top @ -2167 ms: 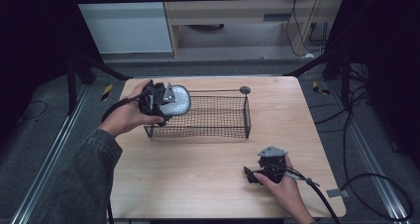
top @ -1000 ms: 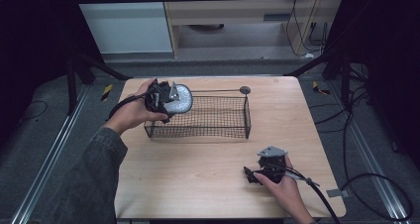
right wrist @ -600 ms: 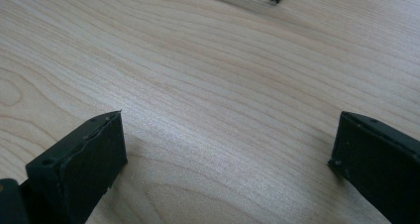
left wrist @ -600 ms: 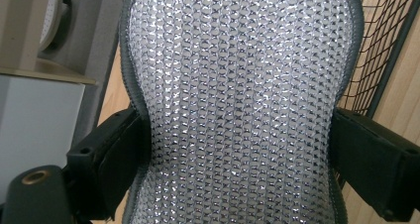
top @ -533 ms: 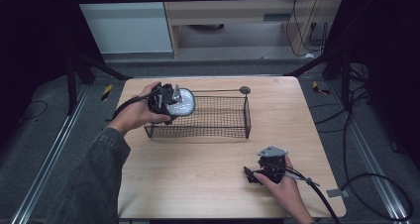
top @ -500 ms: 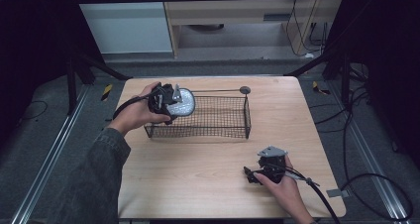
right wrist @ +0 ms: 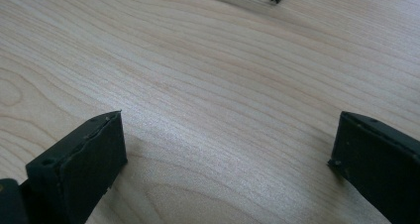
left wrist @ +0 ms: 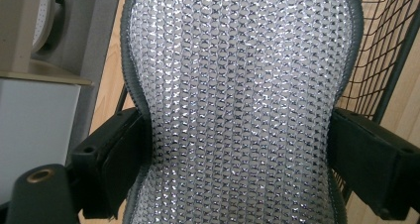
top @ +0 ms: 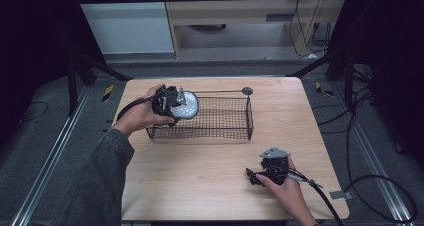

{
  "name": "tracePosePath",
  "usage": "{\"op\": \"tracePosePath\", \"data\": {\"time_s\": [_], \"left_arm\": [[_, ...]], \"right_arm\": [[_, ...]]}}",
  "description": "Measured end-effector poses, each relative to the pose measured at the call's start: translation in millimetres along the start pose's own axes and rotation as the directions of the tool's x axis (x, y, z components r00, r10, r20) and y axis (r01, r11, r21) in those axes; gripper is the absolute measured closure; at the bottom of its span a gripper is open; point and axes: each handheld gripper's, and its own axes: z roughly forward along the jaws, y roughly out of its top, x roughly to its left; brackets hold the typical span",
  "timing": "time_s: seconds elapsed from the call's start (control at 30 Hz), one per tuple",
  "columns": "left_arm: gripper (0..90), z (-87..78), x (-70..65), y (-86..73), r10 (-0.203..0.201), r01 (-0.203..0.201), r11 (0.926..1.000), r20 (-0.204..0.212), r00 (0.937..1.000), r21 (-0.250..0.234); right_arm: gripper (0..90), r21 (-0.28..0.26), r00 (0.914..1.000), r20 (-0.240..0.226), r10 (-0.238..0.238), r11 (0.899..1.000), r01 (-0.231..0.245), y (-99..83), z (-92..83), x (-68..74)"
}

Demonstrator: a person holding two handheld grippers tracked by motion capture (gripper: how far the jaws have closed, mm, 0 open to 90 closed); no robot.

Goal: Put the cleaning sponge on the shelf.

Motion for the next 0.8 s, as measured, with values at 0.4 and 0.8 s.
{"op": "tracePosePath", "data": {"time_s": [0.4, 0.8], "left_arm": [[9.2, 9.1, 1.9, 4.0, -0.010, 0.010, 0.9999, 0.010, 0.9999, 0.004], [3.6, 13.4, 2.3, 7.5, -0.031, 0.031, 0.9995, 0.025, 0.9992, -0.005]], "right_arm": [[0.7, 0.001, 1.0000, -0.001, 0.001, 1.000, -0.001, 0.0, -0.2, 0.1], [0.7, 0.001, 1.0000, 0.001, 0.002, 1.000, -0.002, -0.1, -0.3, 0.3]]}}
